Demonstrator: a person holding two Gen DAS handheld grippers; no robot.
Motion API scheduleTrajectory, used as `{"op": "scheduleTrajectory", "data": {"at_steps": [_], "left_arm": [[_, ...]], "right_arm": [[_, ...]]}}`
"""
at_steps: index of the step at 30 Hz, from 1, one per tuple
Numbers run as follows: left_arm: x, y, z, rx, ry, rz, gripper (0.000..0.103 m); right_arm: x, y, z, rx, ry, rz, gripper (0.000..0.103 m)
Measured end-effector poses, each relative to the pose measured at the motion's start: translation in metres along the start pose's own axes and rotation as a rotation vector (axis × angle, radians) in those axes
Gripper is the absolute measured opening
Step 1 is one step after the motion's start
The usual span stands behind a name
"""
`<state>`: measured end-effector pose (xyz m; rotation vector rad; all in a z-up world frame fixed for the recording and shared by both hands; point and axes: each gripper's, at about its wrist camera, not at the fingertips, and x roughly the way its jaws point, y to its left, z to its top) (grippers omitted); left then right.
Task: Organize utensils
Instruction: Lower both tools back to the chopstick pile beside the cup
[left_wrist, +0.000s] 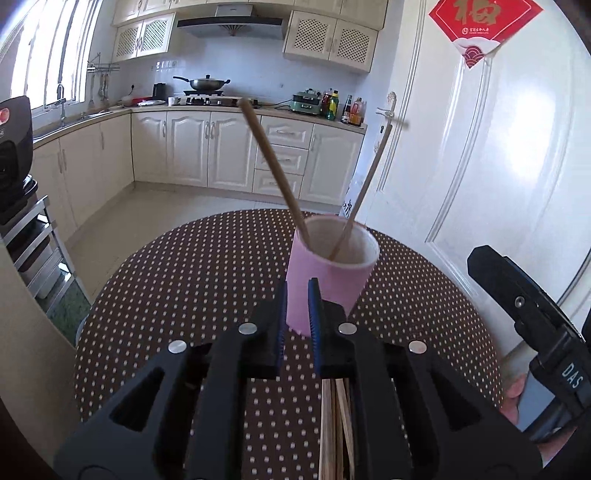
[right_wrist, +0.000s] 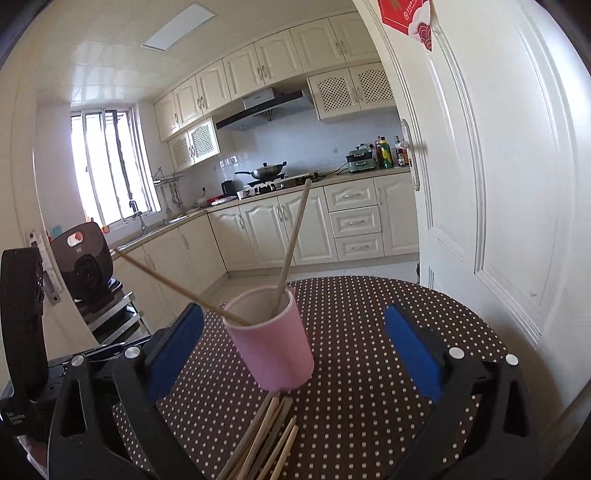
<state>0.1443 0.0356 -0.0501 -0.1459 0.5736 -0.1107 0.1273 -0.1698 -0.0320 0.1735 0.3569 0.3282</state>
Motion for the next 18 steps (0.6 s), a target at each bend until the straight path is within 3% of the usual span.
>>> {"op": "scheduleTrajectory", "data": {"at_steps": [3,7,18], "left_arm": [[-0.008,-0.002,-0.008,0.008,0.002,0.006,0.019],[-0.020,-0.003,-0.020,0.006,-0.008,0.006,0.053],[-0.040,-0.003,-0.052,0.014,0.019,0.031,0.061]], "right_arm": [[-0.008,0.004,-0.008,-0.003,0.018,-0.002,0.095],[-0.015,0.004,-0.019,0.020,0.073,-0.036,0.095],[-0.026,0.008,-0.056,0.013,0.262,-0.112,0.095]]}}
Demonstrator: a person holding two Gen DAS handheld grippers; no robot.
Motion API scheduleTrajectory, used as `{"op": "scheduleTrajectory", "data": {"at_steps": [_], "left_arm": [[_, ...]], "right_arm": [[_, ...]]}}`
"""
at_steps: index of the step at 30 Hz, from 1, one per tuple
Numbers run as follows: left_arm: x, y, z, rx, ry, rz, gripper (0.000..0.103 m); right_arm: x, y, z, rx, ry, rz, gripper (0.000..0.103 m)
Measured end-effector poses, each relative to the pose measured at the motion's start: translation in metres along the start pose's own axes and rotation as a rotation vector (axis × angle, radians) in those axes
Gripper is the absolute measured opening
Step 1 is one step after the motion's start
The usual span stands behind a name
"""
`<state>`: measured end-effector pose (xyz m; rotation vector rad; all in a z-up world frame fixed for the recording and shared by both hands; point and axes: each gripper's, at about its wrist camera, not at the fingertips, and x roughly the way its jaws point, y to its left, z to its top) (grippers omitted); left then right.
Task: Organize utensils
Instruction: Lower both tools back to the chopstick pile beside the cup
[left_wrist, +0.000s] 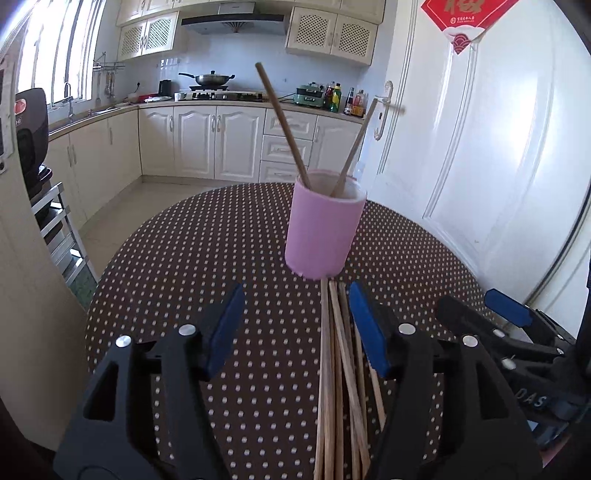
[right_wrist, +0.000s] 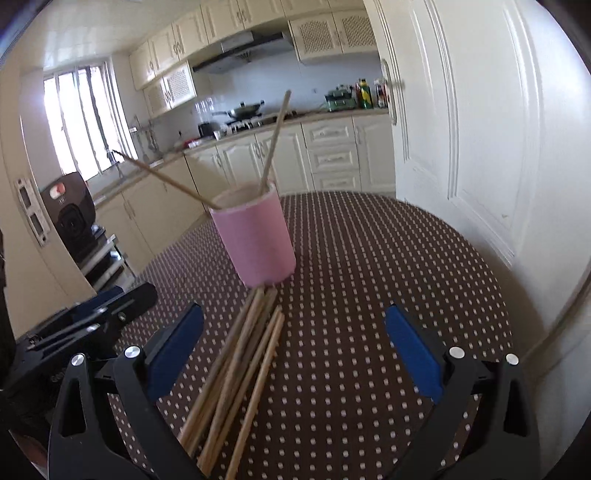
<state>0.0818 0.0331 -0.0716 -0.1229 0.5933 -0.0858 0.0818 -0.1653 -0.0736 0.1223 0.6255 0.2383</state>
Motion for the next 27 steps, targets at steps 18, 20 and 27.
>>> {"op": "scheduleTrajectory", "data": {"at_steps": [18,20,27], "left_arm": [[0.004,0.018,-0.041,0.002,0.103,0.043,0.069],[0.005,0.019,-0.044,0.003,0.113,0.045,0.069],[0.013,0.021,-0.053,0.022,0.140,0.040,0.069]], "right_arm": [[0.017,0.006,-0.042,-0.014,0.168,-0.037,0.095],[0.021,0.006,-0.044,-0.028,0.193,-0.051,0.095],[0.021,0.003,-0.046,-0.036,0.162,-0.053,0.094]]}}
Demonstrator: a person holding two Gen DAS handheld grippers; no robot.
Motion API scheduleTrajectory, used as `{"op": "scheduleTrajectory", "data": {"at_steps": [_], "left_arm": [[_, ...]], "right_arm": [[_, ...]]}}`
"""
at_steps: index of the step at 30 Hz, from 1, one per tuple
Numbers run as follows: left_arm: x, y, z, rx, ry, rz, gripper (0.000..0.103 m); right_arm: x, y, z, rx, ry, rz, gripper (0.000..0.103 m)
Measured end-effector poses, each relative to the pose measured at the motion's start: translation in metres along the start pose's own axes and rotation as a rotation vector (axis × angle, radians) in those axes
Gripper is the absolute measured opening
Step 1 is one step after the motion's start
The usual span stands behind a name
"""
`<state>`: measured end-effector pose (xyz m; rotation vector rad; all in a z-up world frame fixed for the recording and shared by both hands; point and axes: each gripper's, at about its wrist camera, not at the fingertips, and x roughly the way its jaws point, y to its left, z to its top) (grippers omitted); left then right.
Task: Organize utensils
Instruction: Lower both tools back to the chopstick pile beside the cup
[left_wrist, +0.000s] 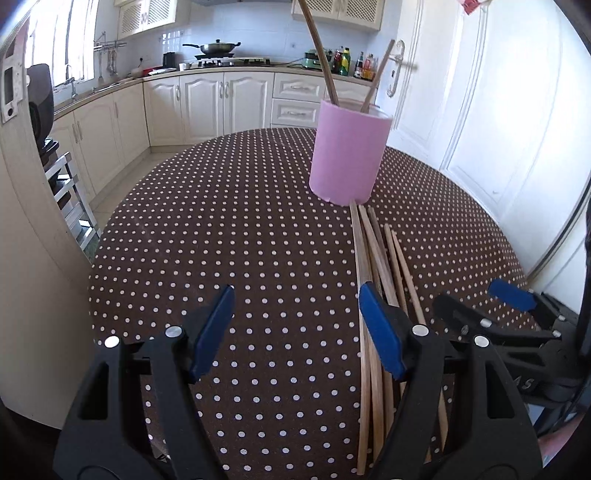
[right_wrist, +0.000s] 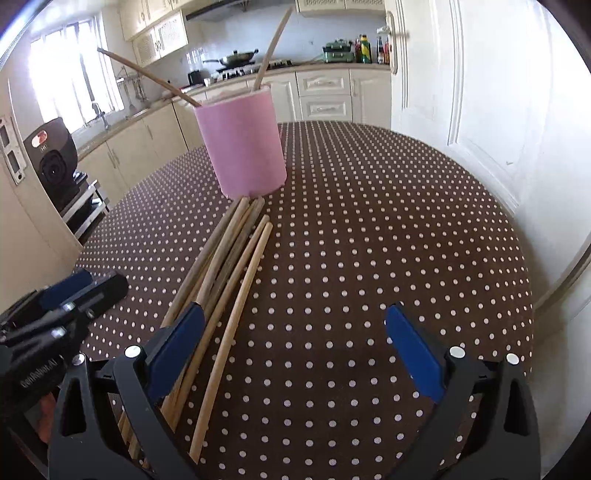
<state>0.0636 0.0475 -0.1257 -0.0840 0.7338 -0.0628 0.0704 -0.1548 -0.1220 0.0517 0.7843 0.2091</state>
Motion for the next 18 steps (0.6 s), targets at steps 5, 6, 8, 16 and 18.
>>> {"op": "scheduleTrajectory", "data": {"at_steps": [5,6,8,16,18], "left_arm": [[0.007,-0.001,0.001,0.003,0.011,-0.009,0.069],[0.008,-0.001,0.002,0.001,0.012,-0.010,0.069],[0.010,0.000,0.003,-0.005,0.019,-0.012,0.069],[0.017,0.005,0.008,-0.041,0.035,-0.034,0.069],[0.019,0.005,0.009,-0.038,0.037,-0.032,0.069]], "right_arm": [[0.005,0.003,0.000,-0.016,0.003,0.001,0.071],[0.007,0.004,0.000,-0.018,0.010,0.005,0.065],[0.011,0.007,0.000,-0.022,0.018,0.014,0.055],[0.024,0.023,0.003,-0.088,0.032,0.037,0.035],[0.026,0.027,0.004,-0.110,0.032,0.022,0.032]]}}
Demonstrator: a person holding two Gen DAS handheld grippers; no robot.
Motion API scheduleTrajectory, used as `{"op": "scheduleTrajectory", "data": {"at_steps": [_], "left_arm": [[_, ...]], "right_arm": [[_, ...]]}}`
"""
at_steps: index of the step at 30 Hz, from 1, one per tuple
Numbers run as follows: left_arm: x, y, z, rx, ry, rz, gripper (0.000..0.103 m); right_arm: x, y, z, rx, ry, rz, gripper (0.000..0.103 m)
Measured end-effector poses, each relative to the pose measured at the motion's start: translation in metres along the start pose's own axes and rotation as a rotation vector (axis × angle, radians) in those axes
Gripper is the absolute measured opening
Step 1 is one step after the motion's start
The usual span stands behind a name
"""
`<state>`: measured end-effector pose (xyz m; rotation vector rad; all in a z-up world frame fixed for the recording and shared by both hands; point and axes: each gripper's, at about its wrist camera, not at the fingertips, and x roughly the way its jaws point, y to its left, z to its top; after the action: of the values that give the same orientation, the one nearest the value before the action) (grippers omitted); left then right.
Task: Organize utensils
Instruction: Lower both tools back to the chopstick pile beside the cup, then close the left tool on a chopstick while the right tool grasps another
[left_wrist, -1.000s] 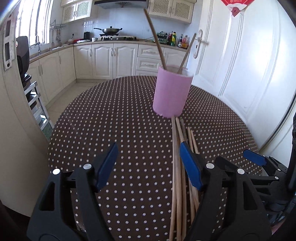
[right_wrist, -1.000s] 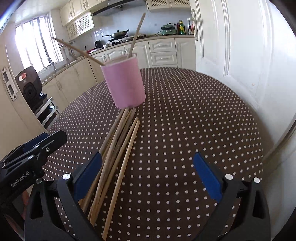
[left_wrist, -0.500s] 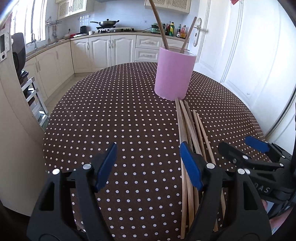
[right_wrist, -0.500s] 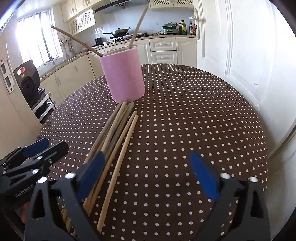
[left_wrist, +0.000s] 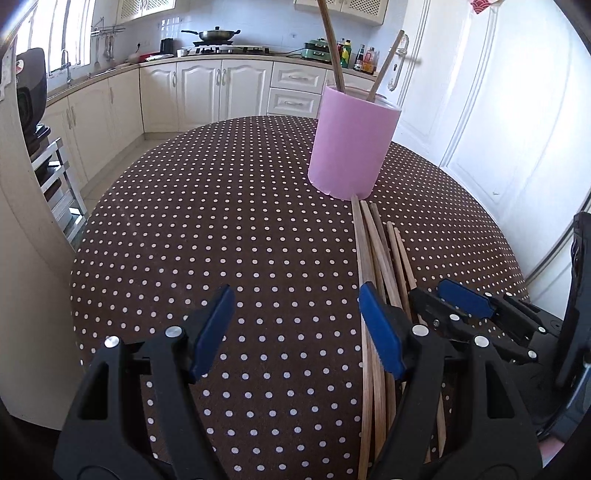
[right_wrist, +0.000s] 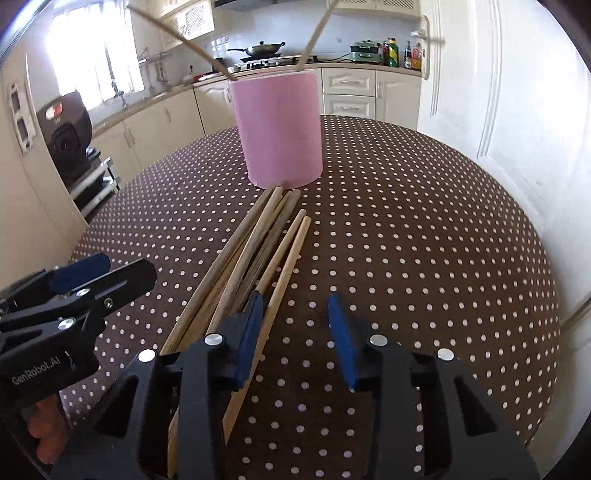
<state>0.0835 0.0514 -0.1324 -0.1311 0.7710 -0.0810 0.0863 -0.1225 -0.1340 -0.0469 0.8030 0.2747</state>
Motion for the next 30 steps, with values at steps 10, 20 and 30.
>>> {"op": "scheduleTrajectory", "data": {"at_steps": [10,20,30], "left_arm": [[0.005,-0.006,0.004,-0.003,0.002,-0.027,0.069],[0.027,-0.024,0.011,0.034,0.029,-0.063,0.069],[0.046,-0.034,0.016,0.057,0.087,-0.122,0.034]], "right_arm": [[0.001,-0.020,-0.001,0.038,-0.018,0.026,0.006],[0.000,-0.037,0.004,0.061,-0.020,0.037,0.005],[0.000,-0.050,0.002,0.125,-0.017,0.115,0.006]]}}
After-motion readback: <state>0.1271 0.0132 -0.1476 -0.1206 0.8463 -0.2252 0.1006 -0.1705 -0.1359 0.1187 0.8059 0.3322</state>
